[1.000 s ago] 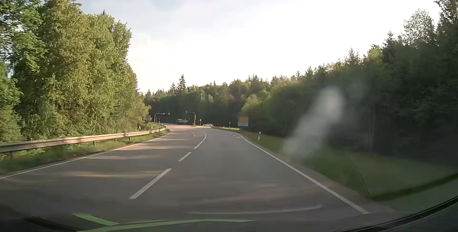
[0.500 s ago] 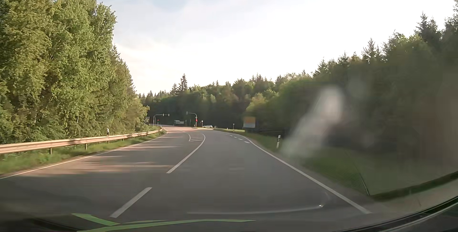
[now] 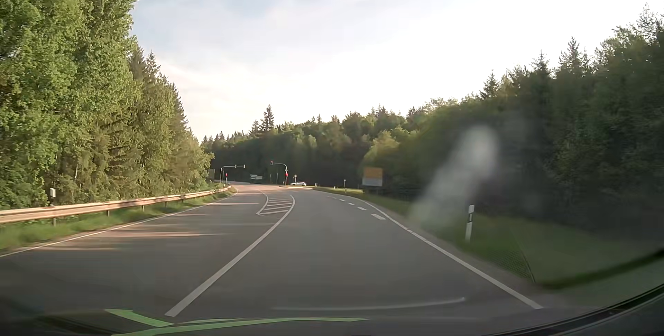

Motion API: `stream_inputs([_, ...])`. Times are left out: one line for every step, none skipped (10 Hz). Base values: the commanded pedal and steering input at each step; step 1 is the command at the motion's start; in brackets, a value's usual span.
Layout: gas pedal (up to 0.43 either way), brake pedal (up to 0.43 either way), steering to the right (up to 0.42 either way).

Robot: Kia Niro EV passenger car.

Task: Follow the waypoints while adhering to traffic rules and regulations

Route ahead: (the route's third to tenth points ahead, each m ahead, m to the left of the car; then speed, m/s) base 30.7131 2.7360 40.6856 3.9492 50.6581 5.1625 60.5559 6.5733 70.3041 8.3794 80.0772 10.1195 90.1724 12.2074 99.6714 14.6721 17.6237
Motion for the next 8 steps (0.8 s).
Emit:
stream_inputs([0.0, 0.146, -0.005])
stream_inputs([0.0, 0.152, -0.005])
stream_inputs([0.0, 0.152, -0.006])
stream_inputs([0.0, 0.152, -0.006])
stream_inputs([0.0, 0.165, -0.006])
stream_inputs([0.0, 0.165, -0.006])
stream_inputs([0.0, 0.165, -0.006])
stream_inputs([0.0, 0.165, -0.006])
